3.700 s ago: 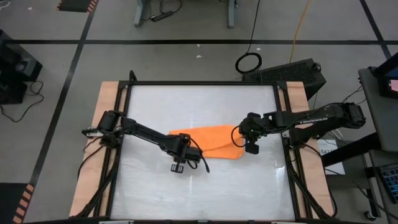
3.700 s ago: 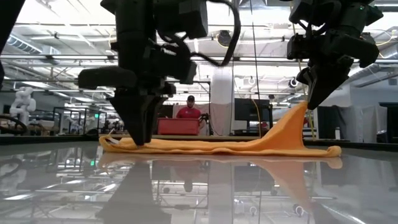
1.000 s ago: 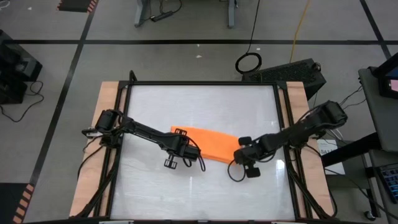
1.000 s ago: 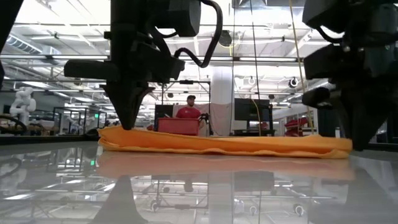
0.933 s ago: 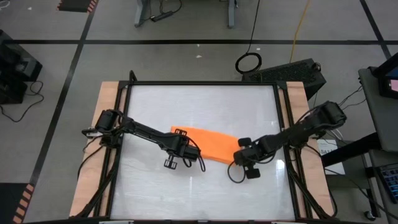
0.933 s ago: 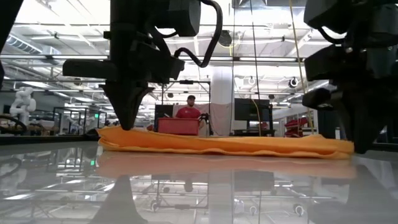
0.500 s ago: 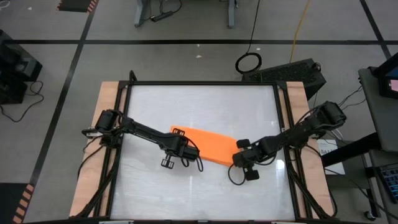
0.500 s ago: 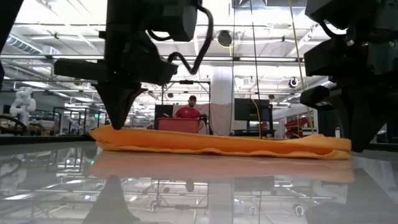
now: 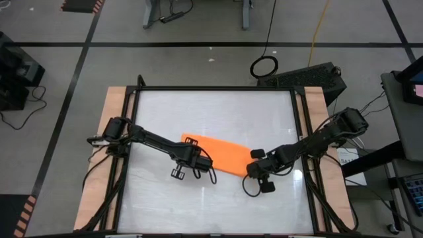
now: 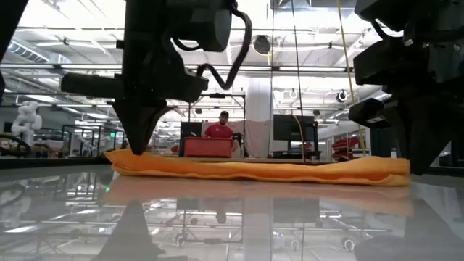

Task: Roll towel
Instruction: Fold the orange towel

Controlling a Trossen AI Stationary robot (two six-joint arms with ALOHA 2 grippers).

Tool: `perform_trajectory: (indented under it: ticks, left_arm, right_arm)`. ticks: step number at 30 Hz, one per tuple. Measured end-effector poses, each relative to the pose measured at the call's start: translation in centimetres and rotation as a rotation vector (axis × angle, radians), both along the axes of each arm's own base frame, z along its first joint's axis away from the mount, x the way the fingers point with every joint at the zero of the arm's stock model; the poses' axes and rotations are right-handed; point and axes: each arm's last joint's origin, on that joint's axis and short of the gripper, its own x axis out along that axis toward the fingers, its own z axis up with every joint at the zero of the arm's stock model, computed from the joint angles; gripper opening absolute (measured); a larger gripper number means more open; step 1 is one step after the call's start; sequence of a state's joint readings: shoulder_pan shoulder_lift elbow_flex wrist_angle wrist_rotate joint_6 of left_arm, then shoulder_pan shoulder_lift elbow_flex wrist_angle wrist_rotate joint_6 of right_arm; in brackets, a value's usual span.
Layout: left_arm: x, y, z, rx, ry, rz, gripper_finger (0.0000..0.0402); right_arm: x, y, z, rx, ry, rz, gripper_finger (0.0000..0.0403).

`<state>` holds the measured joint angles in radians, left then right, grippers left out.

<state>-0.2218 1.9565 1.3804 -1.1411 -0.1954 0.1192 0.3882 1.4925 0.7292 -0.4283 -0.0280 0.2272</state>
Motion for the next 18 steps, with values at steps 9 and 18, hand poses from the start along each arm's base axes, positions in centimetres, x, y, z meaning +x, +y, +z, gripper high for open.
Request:
perform_trajectory:
  ticks: [9,18]
  left_arm:
    - [0.2,0.2,-1.7,0.007,0.077,-0.011,0.0]
    - [0.2,0.2,-2.4,0.008,0.103,-0.016,0.0]
  right_arm:
    - [-0.1,0.1,0.0,0.025,0.01,0.016,0.0]
    - [-0.6,0.9,0.0,0.047,0.036,0.048,0.006]
